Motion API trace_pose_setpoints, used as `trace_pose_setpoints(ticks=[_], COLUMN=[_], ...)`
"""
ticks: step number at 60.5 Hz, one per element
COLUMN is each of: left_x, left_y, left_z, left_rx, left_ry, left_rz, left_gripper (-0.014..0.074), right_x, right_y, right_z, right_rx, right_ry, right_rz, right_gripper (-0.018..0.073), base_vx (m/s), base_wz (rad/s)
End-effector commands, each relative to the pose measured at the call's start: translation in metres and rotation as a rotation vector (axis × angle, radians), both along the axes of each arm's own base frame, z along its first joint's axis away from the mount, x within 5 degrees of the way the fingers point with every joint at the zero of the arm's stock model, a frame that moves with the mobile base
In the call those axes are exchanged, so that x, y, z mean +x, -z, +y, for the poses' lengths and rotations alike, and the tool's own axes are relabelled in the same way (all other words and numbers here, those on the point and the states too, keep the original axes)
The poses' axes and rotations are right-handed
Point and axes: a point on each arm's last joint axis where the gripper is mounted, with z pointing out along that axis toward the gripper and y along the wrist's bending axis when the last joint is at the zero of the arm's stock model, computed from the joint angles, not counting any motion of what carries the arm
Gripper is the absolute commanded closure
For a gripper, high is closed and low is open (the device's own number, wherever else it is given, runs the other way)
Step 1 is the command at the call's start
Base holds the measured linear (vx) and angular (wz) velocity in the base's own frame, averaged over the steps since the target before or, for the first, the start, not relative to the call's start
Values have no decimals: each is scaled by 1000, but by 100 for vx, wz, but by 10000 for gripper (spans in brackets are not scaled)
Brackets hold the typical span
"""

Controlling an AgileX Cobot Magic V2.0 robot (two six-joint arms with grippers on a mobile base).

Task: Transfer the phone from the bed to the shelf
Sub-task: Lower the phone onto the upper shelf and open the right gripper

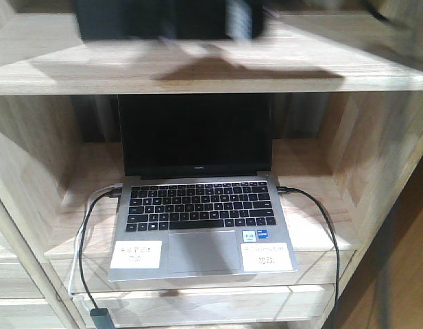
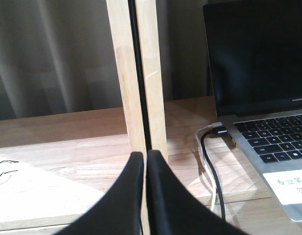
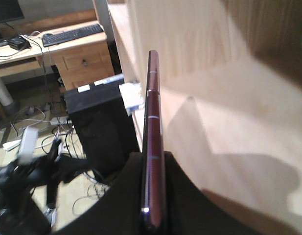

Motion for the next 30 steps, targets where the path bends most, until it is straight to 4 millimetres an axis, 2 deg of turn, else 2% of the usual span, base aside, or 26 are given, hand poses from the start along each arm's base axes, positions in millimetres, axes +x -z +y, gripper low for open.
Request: trace_pose_setpoints(ticks=[1,10,21,30], left_x=[-1,-1,-1,-1], left_y=[-16,-16,-16,-16], left_z=[-1,-1,-1,-1], left_rx=[-9,-9,-9,-9], left_ry=[6,6,6,6], left_rz=[-109,-109,-109,-109], left_gripper=[596,596,596,596], right_x=[6,39,72,88], right_y=[-25,-15,0,15], right_z=[15,38,47,52], right_rx=[136,162,188,186], right_ry=[-3,14,55,76], right_rz=[-51,-36,10,34], right_gripper=[560,560,560,560], base_vx=[0,0,0,0], base_wz=[0,0,0,0])
